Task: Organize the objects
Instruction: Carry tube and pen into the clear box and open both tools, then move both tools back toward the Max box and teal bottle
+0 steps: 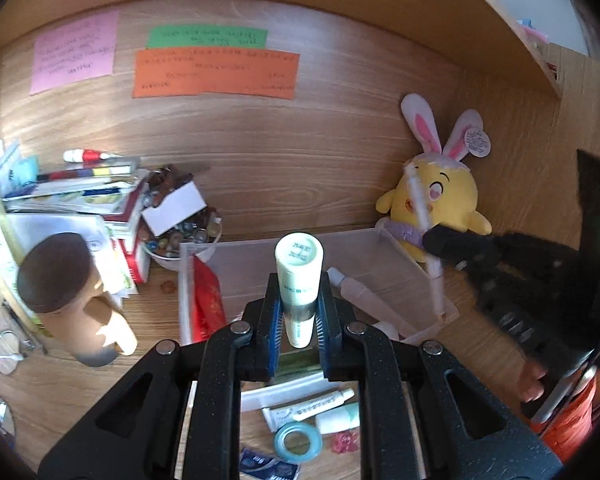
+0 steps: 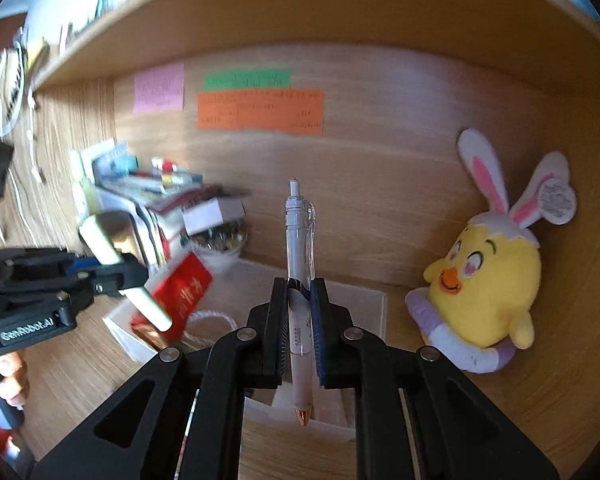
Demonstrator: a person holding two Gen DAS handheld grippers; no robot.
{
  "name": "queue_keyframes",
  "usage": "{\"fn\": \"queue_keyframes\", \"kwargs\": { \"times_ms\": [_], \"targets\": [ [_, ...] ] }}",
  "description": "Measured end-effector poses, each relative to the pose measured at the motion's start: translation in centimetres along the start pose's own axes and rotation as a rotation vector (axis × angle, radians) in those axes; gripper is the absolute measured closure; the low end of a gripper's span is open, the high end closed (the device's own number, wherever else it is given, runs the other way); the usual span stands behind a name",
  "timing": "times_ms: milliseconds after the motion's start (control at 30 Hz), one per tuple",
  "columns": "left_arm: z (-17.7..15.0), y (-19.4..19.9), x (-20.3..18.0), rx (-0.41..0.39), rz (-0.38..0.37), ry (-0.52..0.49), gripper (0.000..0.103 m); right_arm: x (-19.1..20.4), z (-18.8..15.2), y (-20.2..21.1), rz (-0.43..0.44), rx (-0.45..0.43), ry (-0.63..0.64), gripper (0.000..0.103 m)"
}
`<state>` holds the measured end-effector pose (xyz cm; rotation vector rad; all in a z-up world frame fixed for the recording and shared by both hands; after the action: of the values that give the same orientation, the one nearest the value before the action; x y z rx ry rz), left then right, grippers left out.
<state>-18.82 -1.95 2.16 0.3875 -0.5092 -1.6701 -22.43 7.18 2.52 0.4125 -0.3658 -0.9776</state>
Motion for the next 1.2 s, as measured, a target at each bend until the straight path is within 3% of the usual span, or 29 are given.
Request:
{"fn": "queue_keyframes", "kwargs": {
  "times_ms": [200,467,700,900,967,1133,1200],
  "targets": [
    [-0.2,-2.8,-0.6,0.034,-0.037,0.016,0.088,-0.1,-2.5,-3.7,-0.057,0.103,0.061,0.093],
    [-1.9,-5.8,-0.3,0.117,-0.09,0.04,0.088,0.5,-4.5,-6.1,-0.011,0.192,0.071,0.093],
    [-2.4,-6.1,0.6,0.124,-0.069,0.056,0.087,0.6,-5.4,-7.2,0.034,0.25,0.037,0.093],
    [-2.0,-4.7,1.9,0.085,-0.042,0.09,0.06,0.1,-5.3,-7.3,0.039,0.276,0.006,0.088],
    [-1.6,-3.9,2.2,0.063,-0.028,0.093,0.049,-0.1,-5.2,-7.0,0.044,0.279,-0.01,0.082],
    [-0.9,-1.6,2.1,0.022,-0.011,0.075,0.036,-0.2,-4.6,-5.3,0.052,0.249,-0.038,0.054],
    [-0.9,-0.7,1.9,0.012,0.014,0.05,0.027,-0.2,-4.4,-4.3,0.051,0.227,-0.041,0.05]
  ]
}}
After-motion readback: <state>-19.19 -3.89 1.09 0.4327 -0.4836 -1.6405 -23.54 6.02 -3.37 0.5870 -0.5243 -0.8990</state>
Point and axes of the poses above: each gripper's, at about its wrist camera, not at the fingertips, and y roughly against the way its jaws point, x to its left, z to its top, the point moved 7 cm from there along -y, roughly the way its jaws point, and after that the axes turned 13 degrees about -y, right-handed, at the moved point
